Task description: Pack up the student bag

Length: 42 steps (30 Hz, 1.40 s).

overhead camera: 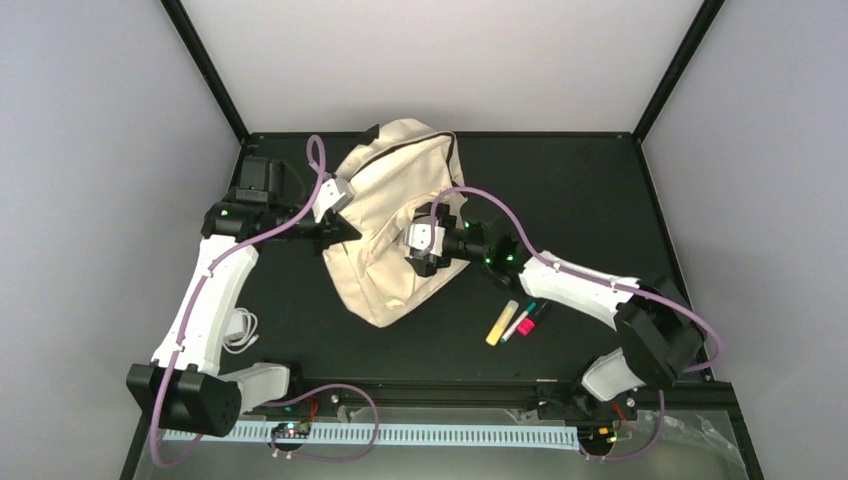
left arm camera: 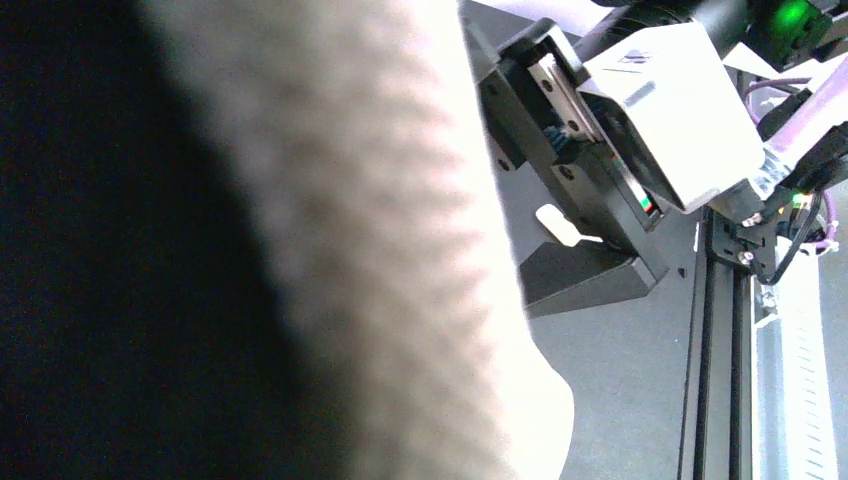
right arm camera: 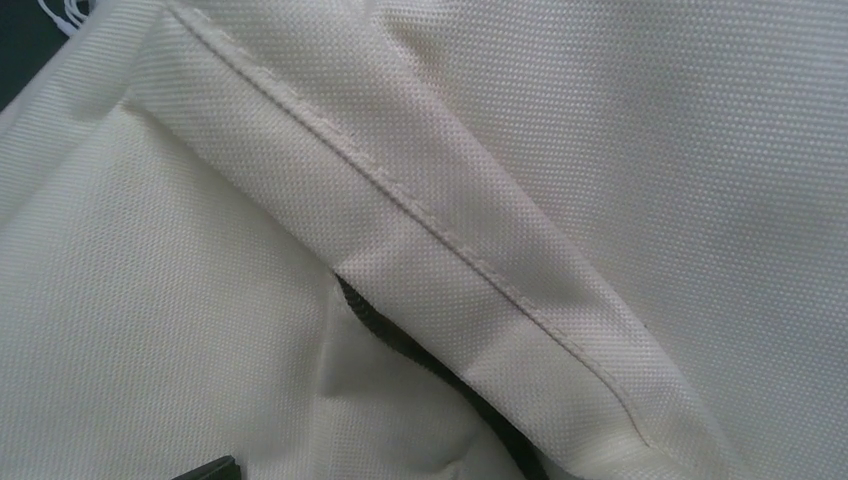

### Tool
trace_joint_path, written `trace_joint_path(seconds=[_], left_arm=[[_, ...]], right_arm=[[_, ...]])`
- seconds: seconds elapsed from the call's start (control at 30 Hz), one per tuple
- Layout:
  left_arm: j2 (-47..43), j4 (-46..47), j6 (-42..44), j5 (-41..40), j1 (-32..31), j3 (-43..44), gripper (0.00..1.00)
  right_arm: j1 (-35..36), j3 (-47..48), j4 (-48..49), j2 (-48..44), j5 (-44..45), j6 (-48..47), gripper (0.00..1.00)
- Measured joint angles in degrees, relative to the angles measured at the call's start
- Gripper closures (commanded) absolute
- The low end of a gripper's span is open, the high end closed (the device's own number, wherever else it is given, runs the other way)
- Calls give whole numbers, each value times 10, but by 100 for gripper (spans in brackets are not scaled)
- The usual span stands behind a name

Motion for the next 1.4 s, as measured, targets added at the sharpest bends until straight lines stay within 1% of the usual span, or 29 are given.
trace_joint_path(seconds=[0.2,0.37,0.5,0.57,0.7,0.87,1.03,1.2,1.3,1.4], left_arm=[[3,-1,3,0,-5,8,98],[17,-5,7,-3,-17,27,98],[31,-10,11,-9,-28,52,98],[37,-14,12,-10,-31,64,99],[47,-25,20,-20,-34,90,98],[54,-40,50,-50,-35,116,98],[60,-39,80,-94,-37,129,99],[61,-37,99,-110,-41,129,98],[61,-37,112,-110,-48,129,98],[61,-37,122,-111,-54,129,98]], right_arm=[[-6,85,-109,37,-25,-49,5],[-7,115,-182,47,-46,-89,8],[-8,149,-234,61,-66,-113,8],[-8,153,-245,63,-73,-121,9],[-7,156,-276,63,-88,-136,16],[-7,156,-323,59,-101,-144,20],[-5,97,-335,7,-108,-137,21],[5,53,-341,-66,-113,-121,21],[6,47,-339,-105,-124,-103,16],[6,48,-327,-117,-128,-84,13]])
